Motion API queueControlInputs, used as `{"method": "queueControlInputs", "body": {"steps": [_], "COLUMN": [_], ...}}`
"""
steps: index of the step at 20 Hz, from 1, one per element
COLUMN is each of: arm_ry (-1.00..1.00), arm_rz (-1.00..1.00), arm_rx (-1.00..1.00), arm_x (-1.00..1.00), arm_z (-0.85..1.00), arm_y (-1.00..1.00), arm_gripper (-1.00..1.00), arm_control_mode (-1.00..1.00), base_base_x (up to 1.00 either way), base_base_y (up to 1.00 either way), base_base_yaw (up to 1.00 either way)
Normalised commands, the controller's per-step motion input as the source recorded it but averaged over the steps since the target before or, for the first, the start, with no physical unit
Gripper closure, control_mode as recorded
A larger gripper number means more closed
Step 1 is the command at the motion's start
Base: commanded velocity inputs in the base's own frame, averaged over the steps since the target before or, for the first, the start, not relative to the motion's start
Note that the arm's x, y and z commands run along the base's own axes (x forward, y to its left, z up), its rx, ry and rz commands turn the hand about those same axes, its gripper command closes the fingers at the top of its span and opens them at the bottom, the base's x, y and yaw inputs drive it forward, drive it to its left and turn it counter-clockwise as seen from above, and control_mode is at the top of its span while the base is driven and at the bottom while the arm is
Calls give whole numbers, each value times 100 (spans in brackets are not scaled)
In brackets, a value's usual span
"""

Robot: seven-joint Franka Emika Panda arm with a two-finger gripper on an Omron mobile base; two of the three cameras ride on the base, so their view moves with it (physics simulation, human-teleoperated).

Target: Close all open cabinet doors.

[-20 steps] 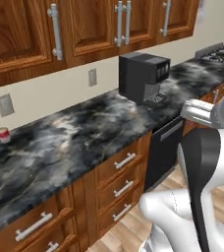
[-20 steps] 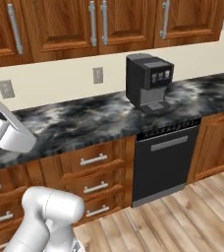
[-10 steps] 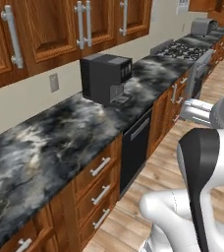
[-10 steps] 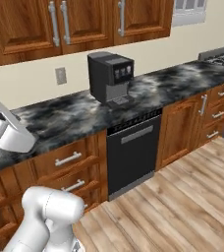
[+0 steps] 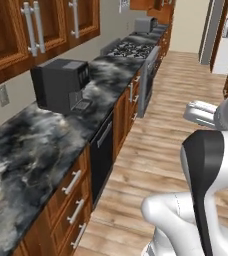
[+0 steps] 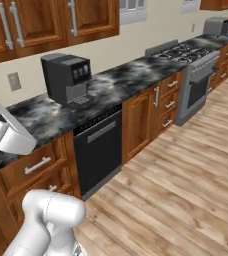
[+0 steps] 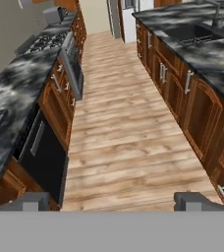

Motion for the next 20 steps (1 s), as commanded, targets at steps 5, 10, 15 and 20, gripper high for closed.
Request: {"method": "queueControlInputs", "body": {"steps": [5,10,15,20], "arm_ry": [0,0,0,0], "arm_rz": [0,0,0,0], "arm_rx": [0,0,0,0], "arm_x": [0,0,0,0], "arm_z": [0,0,0,0], "arm_y": [0,0,0,0], "arm_gripper": [-100,-100,-100,-100], "arm_control_mode": [100,100,100,100], "base_base_x": [1,38,100,100], "base_base_y": [-34,-17,-22,-34], "base_base_yaw": [-40,-27,-2,-8]}}
